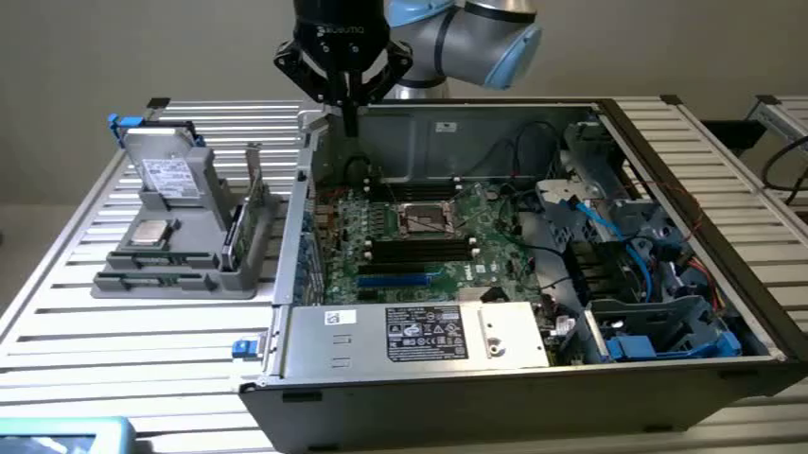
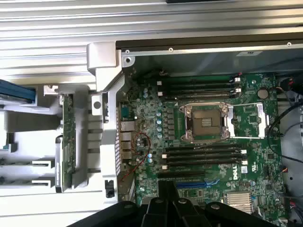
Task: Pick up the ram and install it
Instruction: 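Reach for the ram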
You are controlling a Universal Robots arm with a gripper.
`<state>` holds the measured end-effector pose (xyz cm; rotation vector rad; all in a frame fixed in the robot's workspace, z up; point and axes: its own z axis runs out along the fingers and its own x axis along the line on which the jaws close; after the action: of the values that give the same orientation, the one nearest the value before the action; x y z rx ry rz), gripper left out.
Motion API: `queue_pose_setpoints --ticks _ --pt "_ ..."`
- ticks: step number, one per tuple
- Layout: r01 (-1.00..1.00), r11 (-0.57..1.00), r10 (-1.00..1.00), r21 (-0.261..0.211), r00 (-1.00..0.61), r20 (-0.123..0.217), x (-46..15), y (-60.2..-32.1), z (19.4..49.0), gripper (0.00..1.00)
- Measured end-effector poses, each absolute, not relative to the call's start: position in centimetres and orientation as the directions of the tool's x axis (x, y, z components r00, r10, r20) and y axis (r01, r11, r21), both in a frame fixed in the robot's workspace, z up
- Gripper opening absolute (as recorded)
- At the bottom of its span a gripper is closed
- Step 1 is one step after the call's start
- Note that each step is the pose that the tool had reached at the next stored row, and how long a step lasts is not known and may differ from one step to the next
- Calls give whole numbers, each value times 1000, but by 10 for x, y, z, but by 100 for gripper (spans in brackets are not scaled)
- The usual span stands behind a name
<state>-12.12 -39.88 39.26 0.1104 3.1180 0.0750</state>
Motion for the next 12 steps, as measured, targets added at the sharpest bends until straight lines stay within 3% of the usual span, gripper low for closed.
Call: queue_pose_setpoints --ticks 12 --pt "70 996 71 49 -997 -19 -121 -399 393 11"
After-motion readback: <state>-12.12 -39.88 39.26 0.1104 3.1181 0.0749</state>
